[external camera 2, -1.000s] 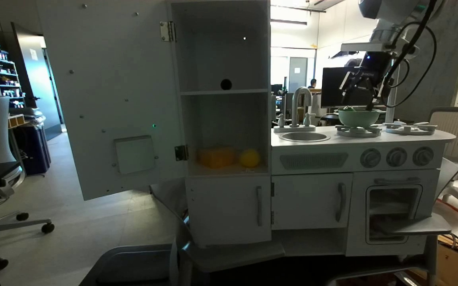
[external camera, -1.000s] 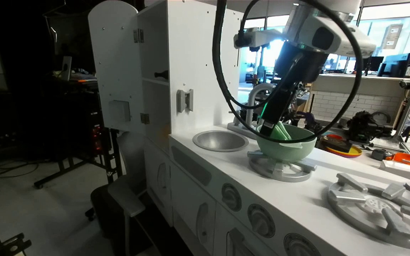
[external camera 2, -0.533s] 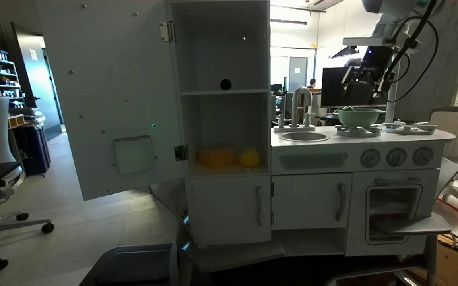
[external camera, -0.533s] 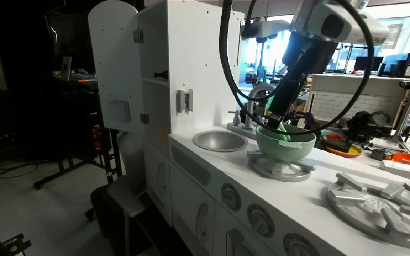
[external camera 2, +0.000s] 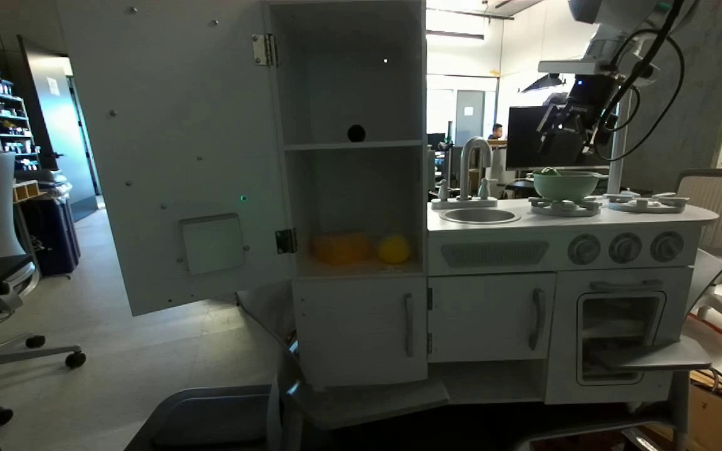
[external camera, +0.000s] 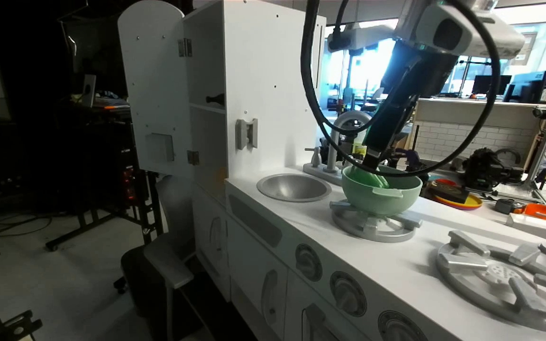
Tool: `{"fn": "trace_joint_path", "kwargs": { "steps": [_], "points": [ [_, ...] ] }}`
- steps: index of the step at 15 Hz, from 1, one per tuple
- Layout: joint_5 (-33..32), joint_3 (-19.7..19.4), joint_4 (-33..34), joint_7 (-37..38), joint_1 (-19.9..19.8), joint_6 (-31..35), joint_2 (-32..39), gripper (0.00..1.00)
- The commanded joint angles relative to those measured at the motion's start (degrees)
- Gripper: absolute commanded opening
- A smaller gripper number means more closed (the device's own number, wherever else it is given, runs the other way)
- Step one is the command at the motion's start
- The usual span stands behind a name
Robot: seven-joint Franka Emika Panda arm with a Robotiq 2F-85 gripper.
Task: Open the right door of the cabinet, put the black bottle from the counter and the green toy from the pot in the cabinet.
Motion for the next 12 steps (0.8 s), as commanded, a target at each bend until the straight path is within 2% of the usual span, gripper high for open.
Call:
{"fn": "trace_joint_path", "kwargs": {
  "steps": [1, 3, 12],
  "points": [
    [0.19, 0.75, 4.91, 2.40, 0.02, -0.67, 3.19, 1.00],
    [0.75, 1.39, 6.78, 1.37, -0.94, 0.18, 6.27, 1.00],
    [-0.24, 2.12, 9.87, 2.69, -0.39, -2.00, 9.08, 1.00]
  ]
}}
